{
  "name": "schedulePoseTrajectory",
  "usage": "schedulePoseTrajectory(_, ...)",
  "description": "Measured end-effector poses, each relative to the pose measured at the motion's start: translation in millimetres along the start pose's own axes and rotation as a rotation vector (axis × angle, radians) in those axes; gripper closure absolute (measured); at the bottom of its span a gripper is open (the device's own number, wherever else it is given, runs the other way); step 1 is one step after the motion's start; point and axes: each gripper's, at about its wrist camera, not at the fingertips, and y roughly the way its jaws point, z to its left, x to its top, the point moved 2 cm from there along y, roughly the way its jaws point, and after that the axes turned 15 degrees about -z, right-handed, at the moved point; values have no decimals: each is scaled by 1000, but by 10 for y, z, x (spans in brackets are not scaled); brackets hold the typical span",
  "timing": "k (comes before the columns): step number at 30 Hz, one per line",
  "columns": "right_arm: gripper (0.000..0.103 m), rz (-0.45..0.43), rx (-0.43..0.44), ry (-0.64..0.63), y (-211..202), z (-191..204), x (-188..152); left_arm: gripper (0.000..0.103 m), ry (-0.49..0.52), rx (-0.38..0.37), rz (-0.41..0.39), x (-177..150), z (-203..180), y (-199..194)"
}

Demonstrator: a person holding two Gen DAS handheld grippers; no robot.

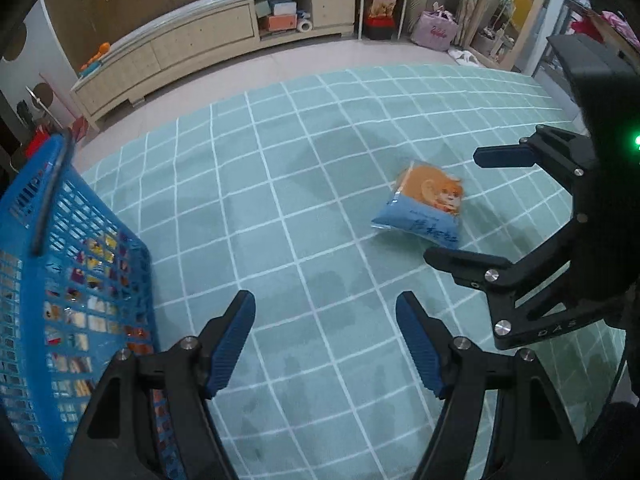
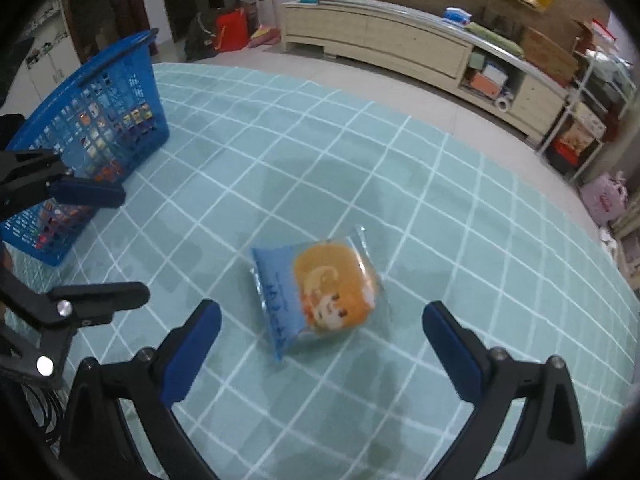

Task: Organize snacks
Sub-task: 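Move the open right gripper to the blue-and-orange cake packet on the mat, then close the right gripper on the cake packet and lift it, then carry the cake packet with the right gripper over the blue basket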

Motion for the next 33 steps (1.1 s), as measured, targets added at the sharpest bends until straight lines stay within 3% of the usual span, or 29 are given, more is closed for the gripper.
schedulePoseTrajectory(2,7,1,17,-21,52,11,0,32,-20,-1,15,-2,45,76)
schedulePoseTrajectory(5,24,21,6,-64,134,26,-15,32,-36,7,26,7,89,133)
schedulePoseTrajectory(10,41,2,28,-27,89,-46,-30,32,-51,6,20,38,121,140)
schedulePoseTrajectory(19,43,-47,9,83,-310,24,12,32,-54,-2,-33,53,33,-203)
schedulePoseTrajectory(33,43,-112,-68,162,-1175,370,268,32,-26,-20,-186,150,-21,-1225)
